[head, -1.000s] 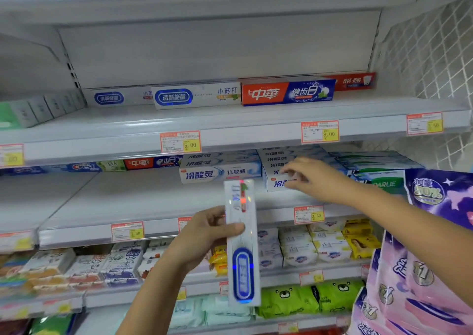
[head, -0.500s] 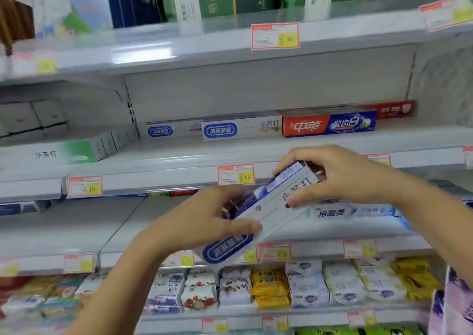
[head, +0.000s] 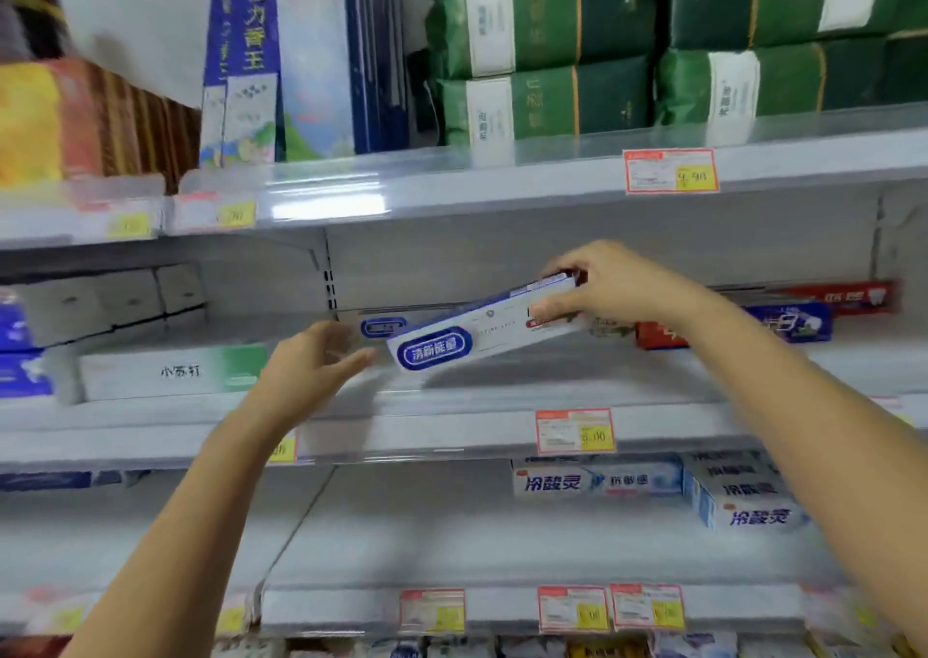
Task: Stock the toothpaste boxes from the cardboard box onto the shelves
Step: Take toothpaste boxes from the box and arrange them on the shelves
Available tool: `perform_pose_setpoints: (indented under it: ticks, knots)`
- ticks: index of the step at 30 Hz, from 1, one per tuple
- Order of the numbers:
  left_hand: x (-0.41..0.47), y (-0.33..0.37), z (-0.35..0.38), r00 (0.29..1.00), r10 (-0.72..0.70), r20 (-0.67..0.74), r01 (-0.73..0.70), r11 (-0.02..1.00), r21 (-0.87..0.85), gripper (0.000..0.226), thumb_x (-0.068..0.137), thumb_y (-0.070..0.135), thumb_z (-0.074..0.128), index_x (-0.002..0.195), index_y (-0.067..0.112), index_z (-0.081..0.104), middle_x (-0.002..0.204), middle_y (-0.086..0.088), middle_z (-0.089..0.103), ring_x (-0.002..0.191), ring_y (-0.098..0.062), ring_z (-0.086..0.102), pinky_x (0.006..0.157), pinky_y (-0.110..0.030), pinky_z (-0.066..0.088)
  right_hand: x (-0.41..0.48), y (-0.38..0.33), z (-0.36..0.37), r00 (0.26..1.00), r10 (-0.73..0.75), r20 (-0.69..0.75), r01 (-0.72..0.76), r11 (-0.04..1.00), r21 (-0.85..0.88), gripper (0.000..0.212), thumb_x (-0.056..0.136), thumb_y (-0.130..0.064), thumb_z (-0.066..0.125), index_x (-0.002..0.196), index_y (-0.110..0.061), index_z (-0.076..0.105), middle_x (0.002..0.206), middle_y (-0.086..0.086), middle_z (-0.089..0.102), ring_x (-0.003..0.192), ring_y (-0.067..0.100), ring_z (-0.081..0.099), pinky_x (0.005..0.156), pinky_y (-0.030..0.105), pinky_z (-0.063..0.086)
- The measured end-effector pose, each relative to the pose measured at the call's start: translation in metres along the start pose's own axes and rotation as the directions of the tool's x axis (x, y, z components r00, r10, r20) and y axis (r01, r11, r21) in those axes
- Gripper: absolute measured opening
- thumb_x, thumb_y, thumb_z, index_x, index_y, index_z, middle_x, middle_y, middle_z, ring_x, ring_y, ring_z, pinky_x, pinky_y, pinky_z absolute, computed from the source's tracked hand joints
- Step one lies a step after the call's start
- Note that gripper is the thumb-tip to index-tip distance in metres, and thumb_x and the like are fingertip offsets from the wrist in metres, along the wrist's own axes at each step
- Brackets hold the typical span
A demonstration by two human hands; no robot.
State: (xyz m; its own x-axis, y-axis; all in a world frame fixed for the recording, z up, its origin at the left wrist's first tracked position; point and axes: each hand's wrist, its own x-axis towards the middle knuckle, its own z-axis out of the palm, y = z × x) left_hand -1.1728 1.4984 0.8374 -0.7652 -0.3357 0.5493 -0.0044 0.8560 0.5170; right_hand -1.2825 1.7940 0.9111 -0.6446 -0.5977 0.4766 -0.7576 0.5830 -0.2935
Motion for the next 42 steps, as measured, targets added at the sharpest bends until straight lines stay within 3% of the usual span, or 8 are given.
perform_pose_setpoints:
  ticks: [4,8,17,22,28,33,37,42]
  knots:
    - [0.017,-0.030,0.006,0.994,-0.043,0.104,0.023,0.982,0.189,0.024,0.090,0.029,0.061,0.098,0.009,0.070,0.097,-0.010,0.072,0.082,-0.022,0.062,0.067,-0.026,0.040,0.056,-0.005,0.027,0.999,0.044,0.024,-0.039,0.982,-0.186,0.044,0.078,-0.050,0.068,0.103,-0.013,0.068,0.097,0.008,0.068,0.086,0.024,0.060,0.073,0.032,0.047]
    - [0.024,-0.031,0.009,0.984,0.008,0.180,-0.040,0.983,0.178,0.022,0.092,0.030,0.059,0.102,0.014,0.070,0.094,-0.002,0.068,0.082,-0.015,0.059,0.073,-0.023,0.040,0.073,0.008,0.031,0.987,0.117,0.111,-0.101,0.985,-0.140,0.042,0.081,-0.048,0.068,0.108,-0.016,0.066,0.102,0.003,0.068,0.090,0.021,0.061,0.074,0.030,0.046]
    - [0.048,0.012,0.031,0.837,-0.010,0.547,-0.140,0.962,0.232,0.056,0.089,0.050,0.056,0.136,0.021,0.048,0.131,0.002,0.058,0.110,-0.015,0.056,0.095,-0.027,0.040,0.044,0.086,0.017,0.938,0.287,0.194,-0.281,0.958,-0.058,0.037,0.084,-0.041,0.067,0.113,-0.018,0.061,0.106,-0.002,0.065,0.087,0.018,0.065,0.081,0.030,0.049]
    - [0.064,0.043,0.054,0.749,-0.021,0.662,-0.172,0.959,0.225,0.075,0.088,0.053,0.056,0.150,0.026,0.024,0.144,0.004,0.047,0.128,-0.020,0.048,0.104,-0.028,0.034,0.033,0.107,0.025,0.922,0.329,0.203,-0.341,0.940,0.024,0.039,0.084,-0.029,0.071,0.118,-0.013,0.060,0.094,-0.009,0.062,0.073,0.010,0.064,0.059,0.016,0.049]
    - [0.073,0.041,0.071,0.758,0.026,0.652,-0.242,0.939,0.245,0.063,0.089,0.054,0.054,0.143,0.025,0.038,0.140,0.003,0.049,0.129,-0.020,0.046,0.110,-0.035,0.033,0.031,0.108,0.025,0.931,0.319,0.179,-0.327,0.945,0.017,0.037,0.083,-0.030,0.072,0.115,-0.016,0.059,0.092,-0.009,0.059,0.072,0.012,0.064,0.057,0.018,0.047]
    - [0.079,0.019,0.055,0.735,0.051,0.676,-0.285,0.928,0.240,0.024,0.094,0.046,0.049,0.098,0.023,0.050,0.104,0.005,0.048,0.093,-0.016,0.046,0.073,-0.021,0.034,0.040,0.082,0.025,0.944,0.269,0.193,-0.271,0.962,-0.016,0.037,0.083,-0.038,0.070,0.114,-0.021,0.059,0.106,-0.003,0.062,0.080,0.016,0.063,0.068,0.024,0.050]
    - [0.085,-0.011,0.026,0.804,-0.099,0.586,-0.218,0.868,0.446,0.031,0.098,0.031,0.045,0.121,0.017,0.061,0.125,0.000,0.059,0.112,-0.019,0.054,0.097,-0.029,0.039,0.070,0.042,0.036,0.967,0.179,0.182,-0.174,0.984,-0.041,0.035,0.083,-0.040,0.070,0.107,-0.015,0.062,0.098,0.002,0.067,0.077,0.019,0.066,0.070,0.027,0.049]
    - [0.085,-0.056,0.014,0.866,-0.140,0.480,-0.113,0.880,0.461,0.022,0.095,0.022,0.047,0.094,0.012,0.067,0.099,-0.006,0.068,0.093,-0.022,0.060,0.082,-0.026,0.041,0.130,-0.010,0.079,0.979,0.075,0.189,-0.066,0.996,-0.052,0.027,0.084,-0.034,0.069,0.095,-0.009,0.065,0.086,0.003,0.069,0.062,0.019,0.066,0.056,0.021,0.048]
